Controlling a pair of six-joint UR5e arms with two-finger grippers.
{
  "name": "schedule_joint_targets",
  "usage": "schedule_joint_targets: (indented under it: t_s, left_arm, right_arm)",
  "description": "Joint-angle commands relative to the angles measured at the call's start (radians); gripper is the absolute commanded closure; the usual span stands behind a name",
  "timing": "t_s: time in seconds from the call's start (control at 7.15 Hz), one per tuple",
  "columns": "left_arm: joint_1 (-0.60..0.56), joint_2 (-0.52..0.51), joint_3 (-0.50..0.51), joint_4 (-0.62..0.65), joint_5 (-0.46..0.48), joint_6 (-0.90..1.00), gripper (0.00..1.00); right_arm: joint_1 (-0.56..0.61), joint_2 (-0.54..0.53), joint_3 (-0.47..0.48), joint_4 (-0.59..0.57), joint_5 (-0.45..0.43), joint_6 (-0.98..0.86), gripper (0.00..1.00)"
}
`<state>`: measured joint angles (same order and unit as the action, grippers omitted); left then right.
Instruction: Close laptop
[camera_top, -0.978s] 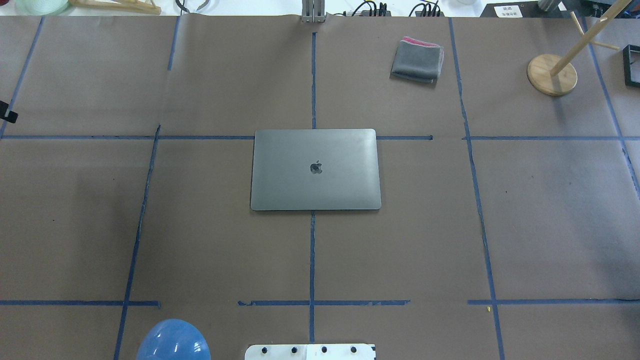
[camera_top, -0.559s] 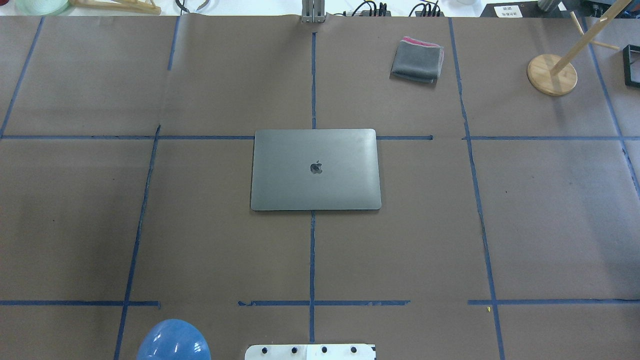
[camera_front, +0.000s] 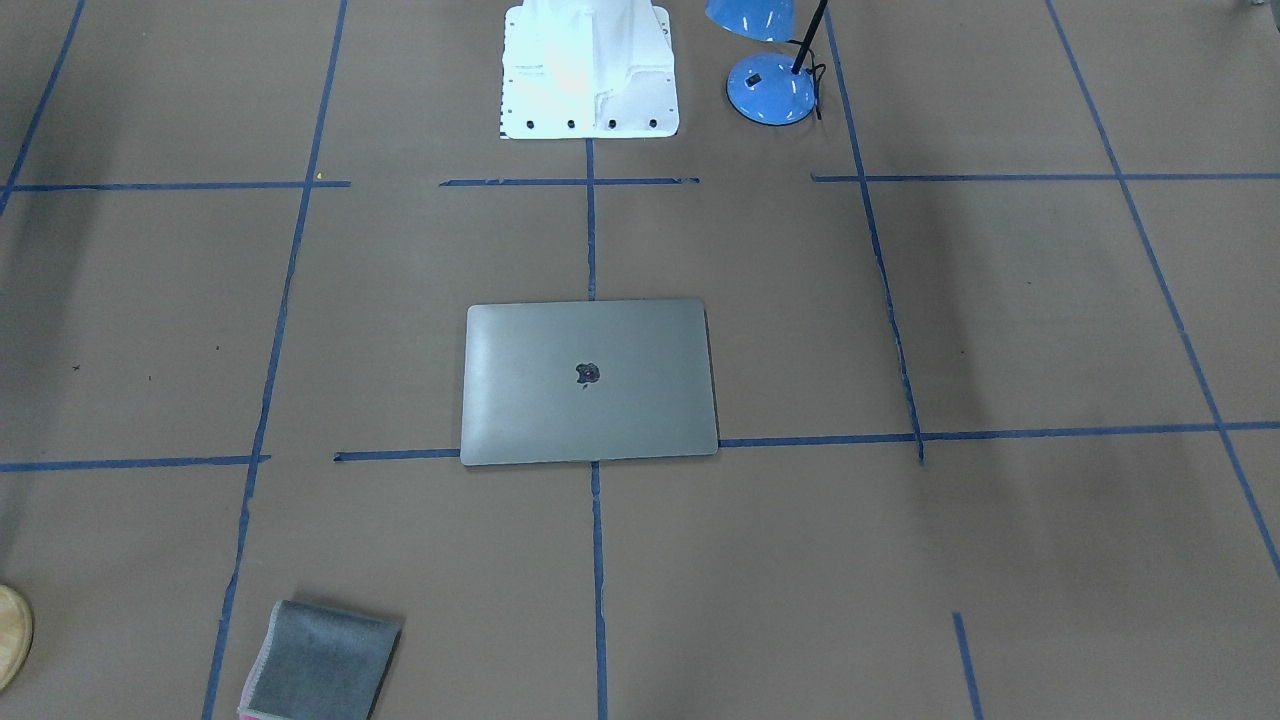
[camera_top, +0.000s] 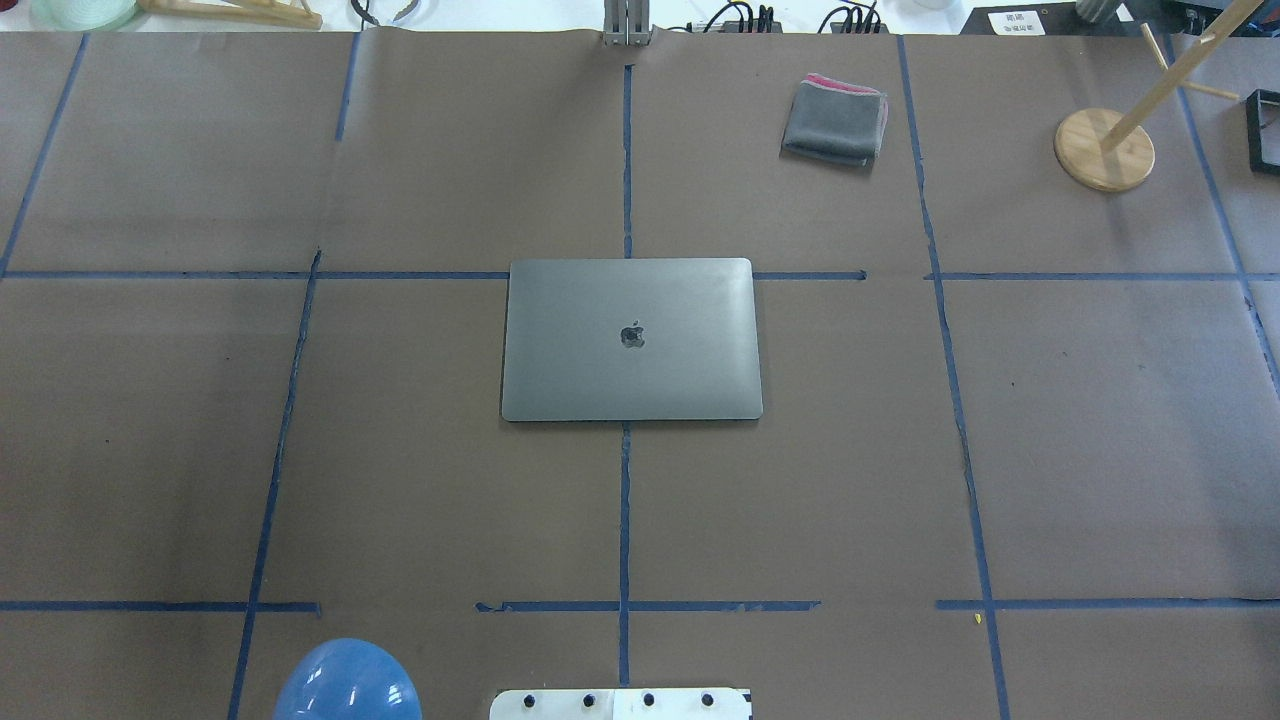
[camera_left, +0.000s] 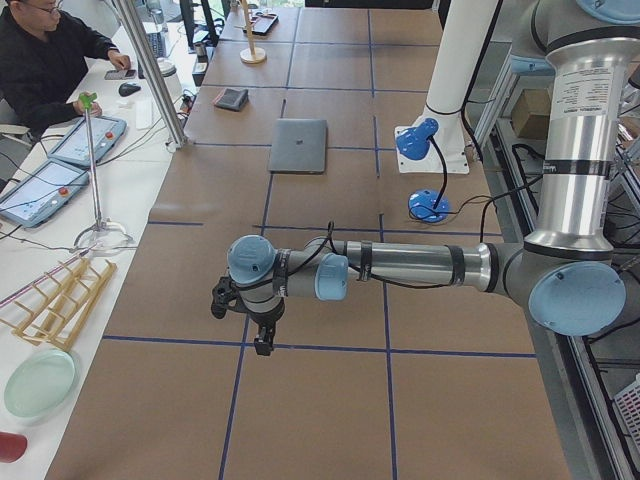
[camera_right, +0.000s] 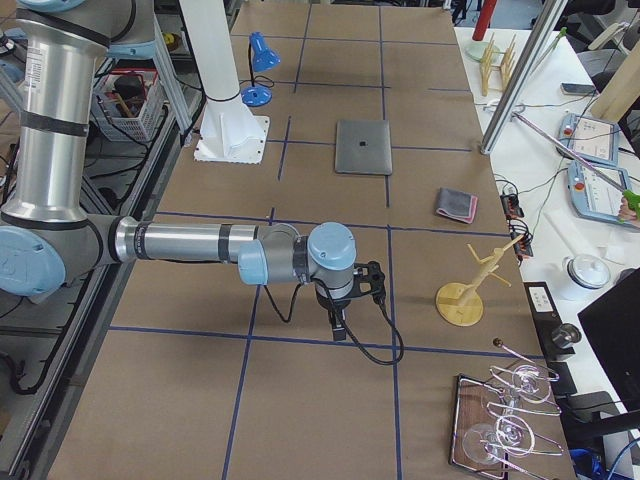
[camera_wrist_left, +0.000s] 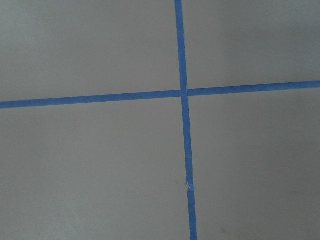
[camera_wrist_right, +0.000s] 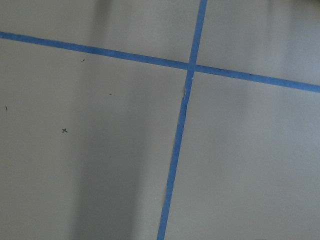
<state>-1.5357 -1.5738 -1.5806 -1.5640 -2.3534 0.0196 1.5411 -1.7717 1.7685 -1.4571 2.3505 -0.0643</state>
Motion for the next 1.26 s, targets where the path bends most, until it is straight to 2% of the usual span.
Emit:
schedule_joint_targets:
  t_s: [0.0, 0.14, 0.28, 0.42, 0.84, 1.12]
  left_arm:
    - [-0.001, 0.002, -0.002, 0.016, 0.000, 0.000, 0.00]
    - [-0.001, 0.002, -0.002, 0.016, 0.000, 0.000, 0.00]
    - [-0.001, 0.002, 0.001, 0.015, 0.000, 0.000, 0.00]
    - [-0.001, 0.002, 0.001, 0.015, 0.000, 0.000, 0.00]
    - [0.000, 0.002, 0.004, 0.013, 0.002, 0.000, 0.00]
    - [0.000, 0.002, 0.004, 0.013, 0.002, 0.000, 0.00]
  right_arm:
    - [0.023, -0.005, -0.018, -0.031, 0.003, 0.024, 0.00]
    - [0.037, -0.002, -0.018, -0.067, 0.025, 0.029, 0.00]
    - [0.065, 0.008, -0.014, -0.115, 0.106, 0.030, 0.00]
    - [0.086, 0.024, -0.001, -0.197, 0.143, 0.035, 0.00]
    - [0.093, 0.035, 0.000, -0.213, 0.061, 0.031, 0.00]
    - [0.091, 0.032, -0.006, -0.210, 0.062, 0.024, 0.00]
